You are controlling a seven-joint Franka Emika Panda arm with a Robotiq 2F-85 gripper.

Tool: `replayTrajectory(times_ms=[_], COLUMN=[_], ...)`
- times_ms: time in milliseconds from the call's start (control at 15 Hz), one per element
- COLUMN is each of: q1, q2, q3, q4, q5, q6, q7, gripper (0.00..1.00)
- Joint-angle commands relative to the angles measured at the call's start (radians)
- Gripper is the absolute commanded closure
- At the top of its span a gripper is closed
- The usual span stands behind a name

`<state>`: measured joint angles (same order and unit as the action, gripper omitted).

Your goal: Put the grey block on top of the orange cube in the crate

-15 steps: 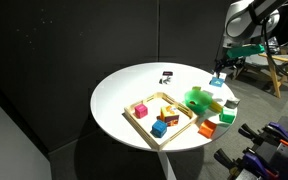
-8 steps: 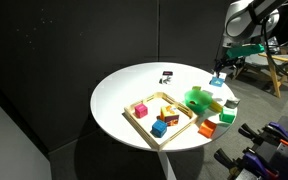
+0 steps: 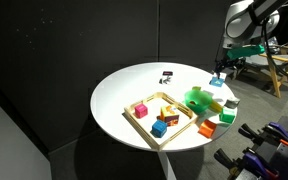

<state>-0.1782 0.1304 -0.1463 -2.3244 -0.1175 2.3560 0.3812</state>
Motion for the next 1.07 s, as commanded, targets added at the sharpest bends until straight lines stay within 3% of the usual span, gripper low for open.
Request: replayTrajectory(times_ms=[0,467,1000], q1=[0.006,-0.011,-0.017], q2=[-0.008,-0.031,-0.033], q3=[-0.022,-0.045,-0.058], q4=[-0.029,-0.109,-0.237], q5=[0.007,0.017,-0.001], q6=[0.028,0.113,0.304], q7=[-0.051,-0.197,-0.342], gripper=[0.0,0.0,0.0])
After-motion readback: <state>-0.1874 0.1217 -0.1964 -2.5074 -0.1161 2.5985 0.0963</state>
